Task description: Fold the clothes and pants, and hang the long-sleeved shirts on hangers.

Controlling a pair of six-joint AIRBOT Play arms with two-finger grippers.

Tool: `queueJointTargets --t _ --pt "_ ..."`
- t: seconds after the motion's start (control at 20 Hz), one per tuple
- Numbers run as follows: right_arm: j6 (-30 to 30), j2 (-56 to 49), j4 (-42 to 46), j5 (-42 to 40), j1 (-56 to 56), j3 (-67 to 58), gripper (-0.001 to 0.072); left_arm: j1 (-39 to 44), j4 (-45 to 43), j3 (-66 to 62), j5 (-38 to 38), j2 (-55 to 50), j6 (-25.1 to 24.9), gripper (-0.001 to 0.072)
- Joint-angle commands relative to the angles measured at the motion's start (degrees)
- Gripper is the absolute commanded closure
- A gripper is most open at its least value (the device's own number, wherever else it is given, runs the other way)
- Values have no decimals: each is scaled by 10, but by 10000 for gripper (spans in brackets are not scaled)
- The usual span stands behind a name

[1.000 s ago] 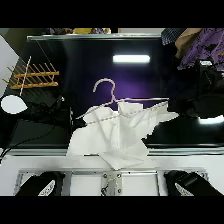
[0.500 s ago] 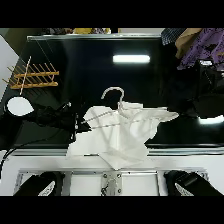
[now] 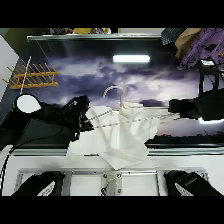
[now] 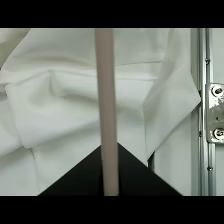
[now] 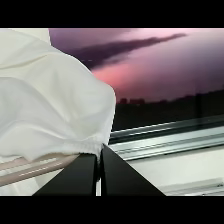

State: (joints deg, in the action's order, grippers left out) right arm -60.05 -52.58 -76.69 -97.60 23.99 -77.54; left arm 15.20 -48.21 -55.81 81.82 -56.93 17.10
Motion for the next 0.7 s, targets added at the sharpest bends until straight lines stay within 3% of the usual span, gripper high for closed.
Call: queueJointTargets --t 0.0,0.65 --pt "-16 10 -1 -2 1 0 690 0 2 0 -5 -21 1 684" --pt "-75 11 0 -40 1 0 690 0 -3 0 -40 3 -13 683"
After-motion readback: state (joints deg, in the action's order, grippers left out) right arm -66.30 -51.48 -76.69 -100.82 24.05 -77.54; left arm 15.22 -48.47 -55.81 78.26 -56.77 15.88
